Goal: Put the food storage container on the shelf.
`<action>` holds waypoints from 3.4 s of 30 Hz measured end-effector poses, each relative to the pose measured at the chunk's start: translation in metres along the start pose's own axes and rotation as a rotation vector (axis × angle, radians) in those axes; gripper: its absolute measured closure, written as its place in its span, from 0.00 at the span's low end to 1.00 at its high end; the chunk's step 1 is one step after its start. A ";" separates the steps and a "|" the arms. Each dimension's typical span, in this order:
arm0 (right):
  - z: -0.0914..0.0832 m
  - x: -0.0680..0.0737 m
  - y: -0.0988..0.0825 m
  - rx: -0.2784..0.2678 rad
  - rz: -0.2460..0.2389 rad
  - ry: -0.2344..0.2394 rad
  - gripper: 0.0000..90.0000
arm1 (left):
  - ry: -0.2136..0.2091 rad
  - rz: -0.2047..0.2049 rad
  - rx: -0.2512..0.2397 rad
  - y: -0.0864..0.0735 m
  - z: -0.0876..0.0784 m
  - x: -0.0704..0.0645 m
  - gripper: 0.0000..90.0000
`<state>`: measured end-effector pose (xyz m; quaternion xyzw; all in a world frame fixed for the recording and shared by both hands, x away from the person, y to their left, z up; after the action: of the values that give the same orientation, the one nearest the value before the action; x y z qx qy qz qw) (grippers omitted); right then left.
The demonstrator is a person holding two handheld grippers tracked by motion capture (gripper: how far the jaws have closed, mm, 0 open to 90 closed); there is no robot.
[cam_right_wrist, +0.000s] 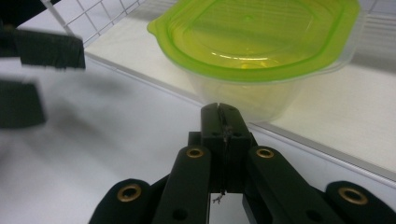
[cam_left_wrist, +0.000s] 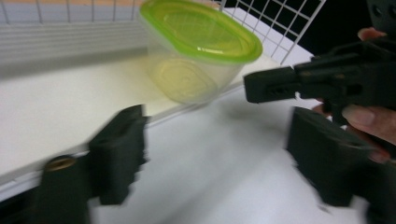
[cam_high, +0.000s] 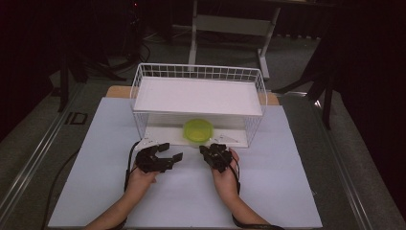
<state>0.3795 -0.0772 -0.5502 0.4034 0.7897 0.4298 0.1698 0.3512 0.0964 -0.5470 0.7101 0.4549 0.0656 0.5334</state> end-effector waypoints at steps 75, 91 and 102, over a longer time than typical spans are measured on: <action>-0.076 0.008 -0.005 -0.129 -0.147 0.134 0.21 | -0.066 0.159 -0.033 0.002 -0.057 -0.040 0.02; -0.119 -0.004 -0.019 -0.157 -0.170 0.108 0.21 | -0.071 0.173 -0.057 -0.006 -0.086 -0.046 0.02; -0.138 -0.017 -0.035 -0.129 -0.177 0.089 0.21 | -0.057 0.155 -0.058 -0.021 -0.098 -0.038 0.02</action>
<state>0.2880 -0.1756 -0.5010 0.3010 0.7998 0.4804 0.1975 0.2604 0.1379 -0.5080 0.7289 0.3809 0.0996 0.5600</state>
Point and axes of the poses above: each handheld gripper's, and its own axes: z roughly forward along the jaws, y roughly out of its top, x roughly to its left, the point moved 6 cm from there along z, roughly forward along the jaws, and after that the axes turned 7 degrees about -z, right-handed, at the moved point
